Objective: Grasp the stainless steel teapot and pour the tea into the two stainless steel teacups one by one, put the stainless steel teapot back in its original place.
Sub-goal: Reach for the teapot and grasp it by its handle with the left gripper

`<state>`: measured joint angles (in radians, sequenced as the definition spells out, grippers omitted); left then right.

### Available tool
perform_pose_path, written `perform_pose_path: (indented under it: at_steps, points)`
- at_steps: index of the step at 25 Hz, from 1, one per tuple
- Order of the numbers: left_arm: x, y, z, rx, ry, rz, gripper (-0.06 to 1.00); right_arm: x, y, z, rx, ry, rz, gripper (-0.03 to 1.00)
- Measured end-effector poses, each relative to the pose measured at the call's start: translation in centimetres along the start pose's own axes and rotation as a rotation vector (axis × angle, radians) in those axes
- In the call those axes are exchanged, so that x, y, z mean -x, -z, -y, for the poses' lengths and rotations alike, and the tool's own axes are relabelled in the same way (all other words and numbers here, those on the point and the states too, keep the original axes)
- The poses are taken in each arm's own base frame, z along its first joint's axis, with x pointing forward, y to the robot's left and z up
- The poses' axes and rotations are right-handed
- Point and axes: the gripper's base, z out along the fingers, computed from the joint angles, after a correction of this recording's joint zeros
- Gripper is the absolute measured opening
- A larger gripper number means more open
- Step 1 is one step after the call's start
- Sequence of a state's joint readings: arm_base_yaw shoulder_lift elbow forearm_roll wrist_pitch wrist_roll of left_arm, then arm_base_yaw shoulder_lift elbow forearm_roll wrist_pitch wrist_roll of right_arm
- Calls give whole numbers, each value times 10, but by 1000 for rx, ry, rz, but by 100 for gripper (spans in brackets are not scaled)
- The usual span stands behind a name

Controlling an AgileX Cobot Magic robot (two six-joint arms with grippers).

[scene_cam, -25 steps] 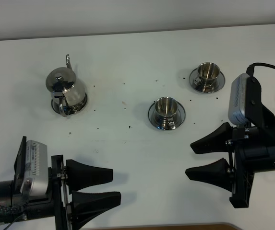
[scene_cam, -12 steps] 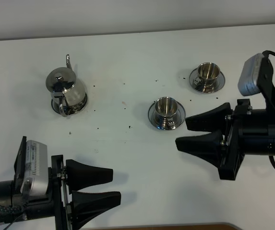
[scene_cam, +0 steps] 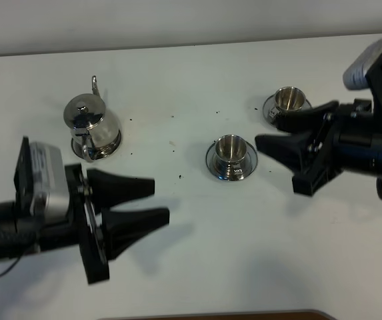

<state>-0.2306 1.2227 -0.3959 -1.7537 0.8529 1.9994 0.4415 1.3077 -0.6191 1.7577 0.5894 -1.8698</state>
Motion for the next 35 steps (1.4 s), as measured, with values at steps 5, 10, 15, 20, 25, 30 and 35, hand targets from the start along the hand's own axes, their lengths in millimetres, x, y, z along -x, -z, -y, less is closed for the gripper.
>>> perform_pose_path:
  at_steps: [5, 10, 15, 20, 25, 30, 35]
  points:
    - [26, -1, -18, 134, 25, 13, 56, 24, 1, 17, -166, 42, 26, 46]
    - [45, 3, -38, 335, 96, 21, 56, 36, 14, 36, -422, 55, 15, 46]
    - [65, 8, -52, 473, 176, 56, 55, 43, 48, 49, -748, 42, 11, 46]
    - [83, 12, -57, 530, 194, 36, 55, 54, 80, 45, -894, 3, 88, 46]
    - [102, 16, -57, 553, 207, 15, 55, 65, 87, 28, -765, -58, 218, 46]
    - [116, 19, -55, 561, 203, -37, 55, 73, 73, 3, -434, -88, 291, 44]
    - [118, 21, -53, 559, 203, -108, 55, 66, 63, -24, -126, -81, 198, 43]
